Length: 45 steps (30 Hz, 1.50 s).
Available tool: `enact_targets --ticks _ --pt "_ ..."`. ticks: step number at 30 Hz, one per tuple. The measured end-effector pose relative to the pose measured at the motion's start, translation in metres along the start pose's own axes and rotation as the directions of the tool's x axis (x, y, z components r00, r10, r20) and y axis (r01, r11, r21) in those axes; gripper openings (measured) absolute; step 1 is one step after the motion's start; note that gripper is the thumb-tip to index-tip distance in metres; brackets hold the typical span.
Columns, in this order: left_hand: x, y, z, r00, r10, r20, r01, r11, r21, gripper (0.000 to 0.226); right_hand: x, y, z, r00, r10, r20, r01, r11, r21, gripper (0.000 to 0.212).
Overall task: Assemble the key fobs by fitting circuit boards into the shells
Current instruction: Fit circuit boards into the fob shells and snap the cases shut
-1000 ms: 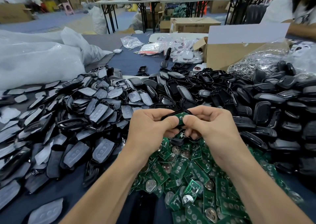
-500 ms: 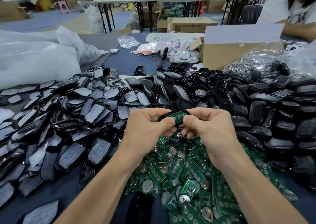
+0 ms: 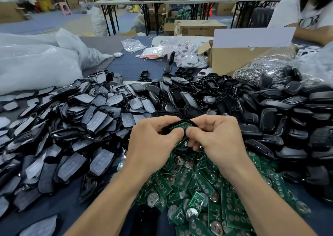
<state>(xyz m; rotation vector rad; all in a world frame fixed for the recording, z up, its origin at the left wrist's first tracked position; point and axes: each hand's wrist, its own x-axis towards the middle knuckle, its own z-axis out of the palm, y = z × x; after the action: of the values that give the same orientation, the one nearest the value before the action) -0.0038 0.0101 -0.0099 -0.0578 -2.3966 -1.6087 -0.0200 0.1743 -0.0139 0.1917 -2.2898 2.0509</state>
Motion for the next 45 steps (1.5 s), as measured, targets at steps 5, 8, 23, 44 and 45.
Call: enact_targets --ticks 5,8,23,44,45 --pt "0.0036 0.0022 0.0019 0.997 -0.078 -0.012 0.075 0.982 -0.172 0.047 -0.0014 -0.0054 0.003 1.0 -0.022 -0.003 0.022 0.997 0.08 0.021" --pt "0.0044 0.0016 0.001 0.972 -0.23 0.045 0.229 0.891 -0.392 0.026 -0.0031 -0.0073 0.005 0.999 0.005 0.032 -0.011 0.979 0.203 0.022" --pt "0.0012 0.0019 0.0058 0.965 -0.236 0.114 0.262 0.838 -0.478 0.02 -0.0029 -0.0074 0.006 0.999 -0.043 -0.006 0.043 0.997 0.07 0.014" --pt "0.0034 -0.0014 0.0066 0.996 -0.075 -0.041 0.058 0.947 -0.317 0.031 -0.0055 -0.0051 0.0068 0.991 -0.111 0.072 0.117 0.99 -0.074 0.019" --pt "0.0038 -0.0021 0.007 0.996 -0.081 -0.038 0.064 0.945 -0.321 0.035 -0.0053 -0.0046 0.0068 0.992 -0.11 0.064 0.115 0.99 -0.076 0.017"
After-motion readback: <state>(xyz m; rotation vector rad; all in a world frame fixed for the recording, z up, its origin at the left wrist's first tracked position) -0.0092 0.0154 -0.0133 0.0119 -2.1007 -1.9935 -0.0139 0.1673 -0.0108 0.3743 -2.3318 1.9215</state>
